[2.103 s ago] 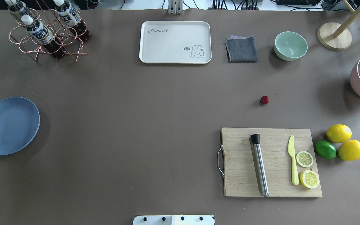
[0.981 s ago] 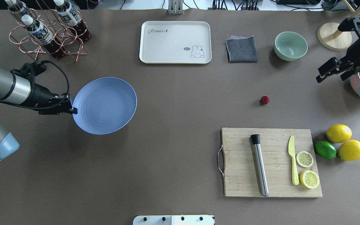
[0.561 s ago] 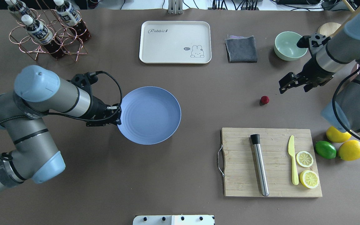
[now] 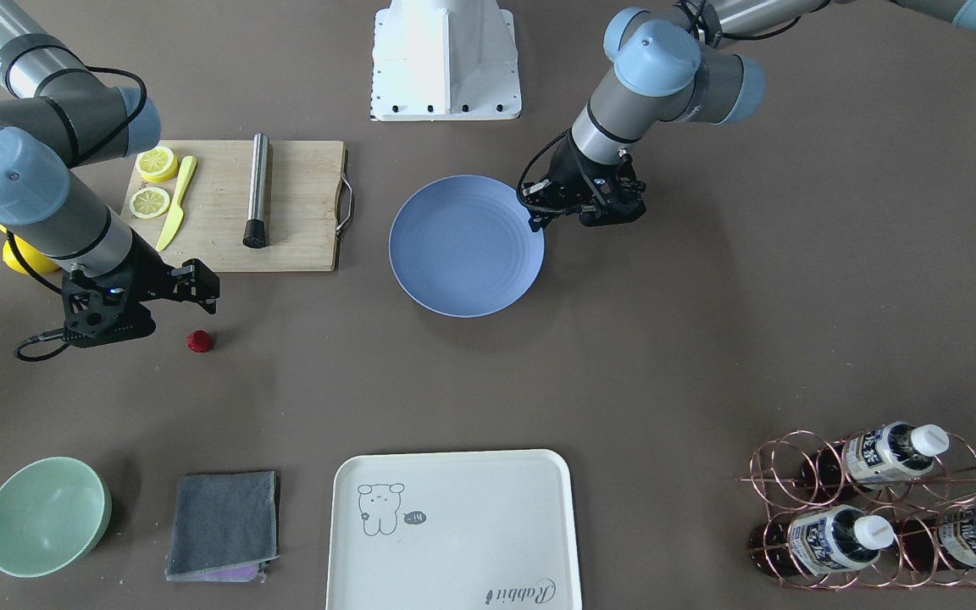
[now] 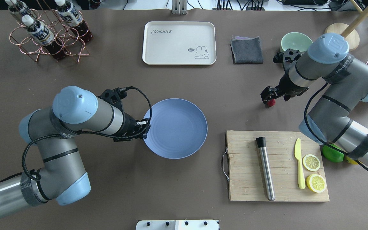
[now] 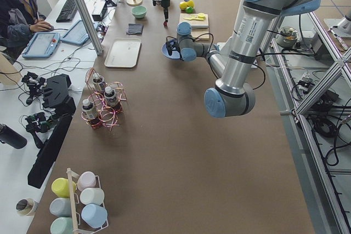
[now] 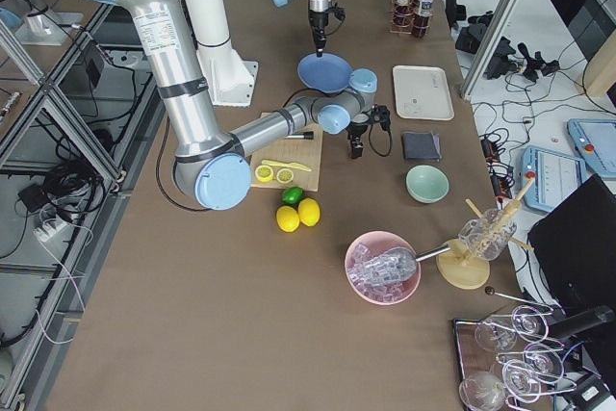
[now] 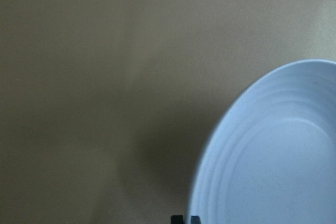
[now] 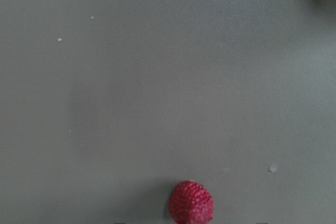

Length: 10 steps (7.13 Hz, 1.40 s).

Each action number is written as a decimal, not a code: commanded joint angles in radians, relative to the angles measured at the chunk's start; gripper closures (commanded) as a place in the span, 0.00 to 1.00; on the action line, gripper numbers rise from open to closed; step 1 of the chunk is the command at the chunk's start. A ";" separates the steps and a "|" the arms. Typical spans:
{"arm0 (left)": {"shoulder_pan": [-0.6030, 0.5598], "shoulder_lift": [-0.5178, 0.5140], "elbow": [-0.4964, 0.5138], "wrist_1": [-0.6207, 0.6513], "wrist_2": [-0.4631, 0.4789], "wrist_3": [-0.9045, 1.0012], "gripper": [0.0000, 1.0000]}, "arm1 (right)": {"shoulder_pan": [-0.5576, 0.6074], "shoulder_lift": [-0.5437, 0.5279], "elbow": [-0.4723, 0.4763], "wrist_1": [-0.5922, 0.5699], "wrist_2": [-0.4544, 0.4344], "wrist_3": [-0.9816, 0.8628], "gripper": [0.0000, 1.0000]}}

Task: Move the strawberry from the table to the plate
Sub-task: 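Lower the right gripper onto the red strawberry and grasp it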

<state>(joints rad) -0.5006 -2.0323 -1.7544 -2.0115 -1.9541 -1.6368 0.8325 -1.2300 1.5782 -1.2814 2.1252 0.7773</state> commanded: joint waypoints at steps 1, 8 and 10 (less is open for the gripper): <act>0.036 -0.028 0.018 0.002 0.044 -0.026 1.00 | -0.006 0.012 -0.066 0.060 -0.013 -0.003 0.18; 0.021 -0.017 0.013 0.000 0.043 -0.026 0.05 | -0.013 0.087 -0.040 0.036 0.009 0.066 1.00; -0.033 0.044 -0.003 0.000 0.034 -0.002 0.05 | -0.064 0.154 -0.006 0.028 0.009 0.196 1.00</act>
<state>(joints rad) -0.5005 -2.0322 -1.7469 -2.0103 -1.9141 -1.6534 0.7983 -1.1200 1.5555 -1.2487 2.1331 0.8936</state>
